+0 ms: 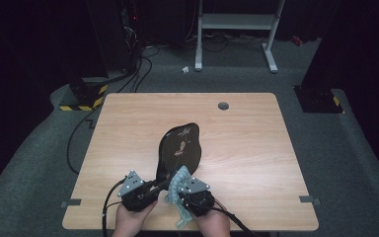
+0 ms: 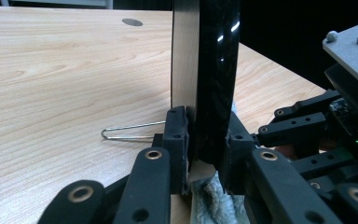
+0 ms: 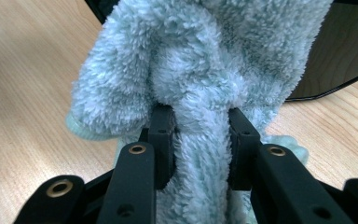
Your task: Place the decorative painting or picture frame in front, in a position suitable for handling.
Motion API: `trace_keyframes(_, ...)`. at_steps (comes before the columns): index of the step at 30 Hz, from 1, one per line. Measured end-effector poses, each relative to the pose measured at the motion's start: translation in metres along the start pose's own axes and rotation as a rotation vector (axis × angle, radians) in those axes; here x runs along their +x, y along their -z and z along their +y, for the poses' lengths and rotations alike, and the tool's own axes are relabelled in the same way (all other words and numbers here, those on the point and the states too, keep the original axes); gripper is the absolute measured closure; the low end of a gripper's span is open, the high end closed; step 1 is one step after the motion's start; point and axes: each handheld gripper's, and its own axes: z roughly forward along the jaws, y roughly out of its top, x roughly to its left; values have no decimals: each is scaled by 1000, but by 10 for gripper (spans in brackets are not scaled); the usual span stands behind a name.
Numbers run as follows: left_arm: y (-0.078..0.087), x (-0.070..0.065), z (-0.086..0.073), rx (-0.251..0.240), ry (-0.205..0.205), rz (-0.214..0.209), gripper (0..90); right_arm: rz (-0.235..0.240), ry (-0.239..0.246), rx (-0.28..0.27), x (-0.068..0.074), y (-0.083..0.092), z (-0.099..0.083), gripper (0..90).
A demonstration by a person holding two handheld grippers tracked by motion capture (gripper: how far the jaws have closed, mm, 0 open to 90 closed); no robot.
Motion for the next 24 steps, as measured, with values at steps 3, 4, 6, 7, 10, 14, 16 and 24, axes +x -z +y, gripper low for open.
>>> trace_keyframes(3,0,1,0,0,3,-1,757,8,-7,-9,1,2,-1,685)
trace_keyframes(4,0,1,0,0,5,-3,757,12,-6,-7,2,2,-1,686)
trace_keyframes(6,0,1,1,0,8,-5,754,17,3,-9,4,2,-1,685)
trace_keyframes(7,0,1,1,-1,10,-10,752,19,5,-12,5,2,-1,686)
trace_keyframes(10,3,1,4,-16,9,-16,736,19,13,-7,8,1,-3,685)
trace_keyframes(14,7,3,8,-24,13,-25,748,18,20,-12,10,2,-5,686)
trace_keyframes(16,7,3,8,-24,15,-25,751,22,14,-12,11,2,-5,686)
trace_keyframes(24,7,2,8,-23,12,-19,755,36,32,-9,19,2,-4,686)
